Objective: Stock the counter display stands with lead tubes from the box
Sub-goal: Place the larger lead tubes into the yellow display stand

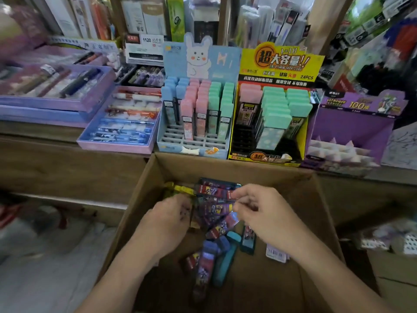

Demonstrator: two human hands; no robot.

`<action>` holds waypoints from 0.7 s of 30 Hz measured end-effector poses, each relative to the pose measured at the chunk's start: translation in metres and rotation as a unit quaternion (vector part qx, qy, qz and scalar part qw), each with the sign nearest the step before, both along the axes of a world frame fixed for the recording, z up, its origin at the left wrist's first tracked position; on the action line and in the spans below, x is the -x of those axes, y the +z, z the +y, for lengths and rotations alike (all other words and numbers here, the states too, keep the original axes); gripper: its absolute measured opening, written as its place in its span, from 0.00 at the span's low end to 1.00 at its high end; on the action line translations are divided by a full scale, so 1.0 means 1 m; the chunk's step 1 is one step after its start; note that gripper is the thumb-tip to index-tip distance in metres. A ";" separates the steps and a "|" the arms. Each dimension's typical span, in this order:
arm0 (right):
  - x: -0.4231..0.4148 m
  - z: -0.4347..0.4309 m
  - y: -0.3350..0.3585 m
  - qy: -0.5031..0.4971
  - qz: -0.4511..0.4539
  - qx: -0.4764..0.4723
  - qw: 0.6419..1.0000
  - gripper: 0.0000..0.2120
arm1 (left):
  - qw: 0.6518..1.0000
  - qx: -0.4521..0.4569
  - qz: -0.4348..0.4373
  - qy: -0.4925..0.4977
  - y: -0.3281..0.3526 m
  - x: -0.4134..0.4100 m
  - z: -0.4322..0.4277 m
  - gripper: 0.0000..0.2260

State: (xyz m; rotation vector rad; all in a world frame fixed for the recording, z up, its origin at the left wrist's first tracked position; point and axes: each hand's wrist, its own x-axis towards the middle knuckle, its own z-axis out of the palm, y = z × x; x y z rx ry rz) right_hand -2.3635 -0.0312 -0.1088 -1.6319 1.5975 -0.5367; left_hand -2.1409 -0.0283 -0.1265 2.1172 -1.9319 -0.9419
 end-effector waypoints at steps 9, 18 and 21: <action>-0.001 0.023 -0.030 0.044 0.137 -0.135 0.980 0.11 | 0.998 -0.014 -0.058 0.038 -0.002 -0.015 0.014 0.15; 0.018 0.032 -0.028 -0.004 0.164 -0.159 0.974 0.15 | 0.996 -0.040 -0.053 0.055 0.000 -0.012 0.031 0.23; 0.017 0.033 -0.027 -0.008 0.160 -0.160 0.974 0.16 | 0.996 -0.039 -0.036 0.066 -0.002 -0.014 0.026 0.25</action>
